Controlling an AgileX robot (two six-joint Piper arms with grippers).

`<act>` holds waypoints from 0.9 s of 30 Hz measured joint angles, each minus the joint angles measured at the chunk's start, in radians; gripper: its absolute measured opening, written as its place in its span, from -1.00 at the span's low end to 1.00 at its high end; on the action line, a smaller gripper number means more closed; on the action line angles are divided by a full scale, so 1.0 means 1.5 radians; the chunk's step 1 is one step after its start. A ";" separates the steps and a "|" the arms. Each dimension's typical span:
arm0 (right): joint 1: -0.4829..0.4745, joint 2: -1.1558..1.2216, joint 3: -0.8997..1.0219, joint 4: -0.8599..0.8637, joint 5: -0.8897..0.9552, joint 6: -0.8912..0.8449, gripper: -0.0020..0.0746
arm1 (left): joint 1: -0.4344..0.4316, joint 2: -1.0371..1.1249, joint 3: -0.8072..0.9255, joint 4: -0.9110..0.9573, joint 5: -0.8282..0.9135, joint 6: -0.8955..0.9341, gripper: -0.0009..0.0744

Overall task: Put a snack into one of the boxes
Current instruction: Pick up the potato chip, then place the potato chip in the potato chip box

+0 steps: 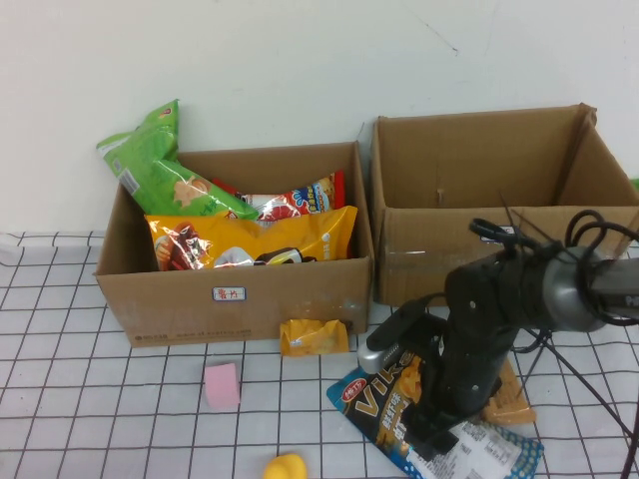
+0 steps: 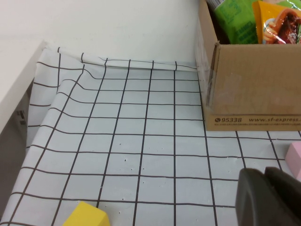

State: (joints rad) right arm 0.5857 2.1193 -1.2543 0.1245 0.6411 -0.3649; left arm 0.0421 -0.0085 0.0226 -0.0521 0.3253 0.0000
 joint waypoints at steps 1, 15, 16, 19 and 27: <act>0.000 0.005 -0.003 -0.003 0.003 0.005 0.50 | 0.000 0.000 0.000 0.000 0.000 0.000 -0.98; 0.005 -0.078 -0.007 -0.009 0.089 0.008 -0.51 | 0.000 0.000 0.000 0.000 0.000 0.000 -0.98; 0.008 -0.107 -0.005 -0.008 0.098 0.007 -0.51 | 0.000 0.000 0.000 0.000 0.000 0.000 -0.98; 0.021 -0.211 0.002 -0.008 0.118 0.007 -0.51 | 0.000 0.000 0.000 0.000 0.000 0.000 -0.98; 0.029 -0.409 0.016 -0.044 0.082 0.005 -0.51 | 0.000 0.000 0.000 0.000 0.000 0.000 -0.98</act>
State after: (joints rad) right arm 0.6292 1.5056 -1.2309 0.0578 0.7640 -0.3572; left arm 0.0421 -0.0085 0.0226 -0.0521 0.3253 0.0000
